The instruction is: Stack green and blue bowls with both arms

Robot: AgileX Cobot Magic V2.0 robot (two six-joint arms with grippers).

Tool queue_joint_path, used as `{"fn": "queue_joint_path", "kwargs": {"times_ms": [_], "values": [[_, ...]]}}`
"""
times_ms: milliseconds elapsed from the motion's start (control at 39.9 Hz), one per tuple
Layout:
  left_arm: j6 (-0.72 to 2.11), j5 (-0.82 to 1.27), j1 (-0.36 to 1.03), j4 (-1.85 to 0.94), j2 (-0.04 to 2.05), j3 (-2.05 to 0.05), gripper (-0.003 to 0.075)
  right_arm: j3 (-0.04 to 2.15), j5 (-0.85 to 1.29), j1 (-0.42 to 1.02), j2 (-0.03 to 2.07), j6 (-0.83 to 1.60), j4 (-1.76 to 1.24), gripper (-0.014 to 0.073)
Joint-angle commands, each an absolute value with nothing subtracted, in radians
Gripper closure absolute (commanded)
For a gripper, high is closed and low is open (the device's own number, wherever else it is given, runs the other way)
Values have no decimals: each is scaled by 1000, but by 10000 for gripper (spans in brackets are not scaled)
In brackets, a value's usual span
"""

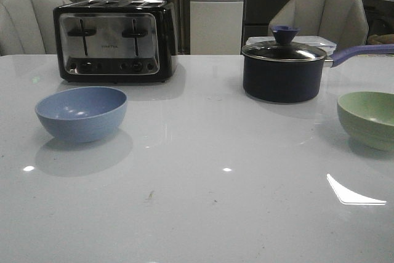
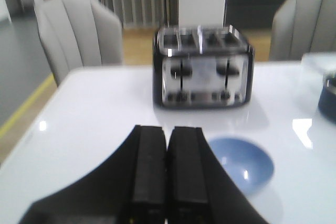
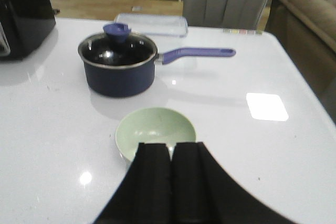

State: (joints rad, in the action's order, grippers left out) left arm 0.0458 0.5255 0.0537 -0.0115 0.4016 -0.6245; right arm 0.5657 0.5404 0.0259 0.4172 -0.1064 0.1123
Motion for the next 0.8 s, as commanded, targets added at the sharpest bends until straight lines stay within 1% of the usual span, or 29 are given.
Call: {"fn": "queue_joint_path", "kwargs": {"times_ms": [0, 175, 476, 526, 576, 601, 626, 651, 676, 726, 776], "values": [[42, 525, 53, -18, 477, -659, 623, 602, 497, 22, 505, -104, 122, 535], [42, 603, 53, -18, 593, -658, 623, 601, 547, 22, 648, -104, 122, 535], [42, 603, 53, -19, 719, -658, 622, 596, 577, 22, 819, -104, 122, 535], [42, 603, 53, -19, 734, -658, 612, 596, 583, 22, 844, -104, 119, 523], [42, 601, 53, -19, 741, -658, 575, 596, 585, 22, 862, -104, 116, 484], [42, 599, 53, -19, 747, -658, 547, 596, 586, 22, 873, -104, 114, 442], [44, 597, 53, -19, 749, -658, 500, 597, 586, 22, 880, -104, 114, 404], [44, 592, 53, -19, 750, -658, 443, 599, 586, 22, 890, -104, 114, 347], [44, 593, 53, -19, 752, -658, 412, 602, 586, 22, 896, -104, 114, 300], [44, 588, 53, -19, 754, -658, 289, 608, 585, 22, 907, -104, 114, 200], [44, 586, 53, -17, 756, -658, 206, 621, 585, 22, 916, -104, 114, 115]]}}
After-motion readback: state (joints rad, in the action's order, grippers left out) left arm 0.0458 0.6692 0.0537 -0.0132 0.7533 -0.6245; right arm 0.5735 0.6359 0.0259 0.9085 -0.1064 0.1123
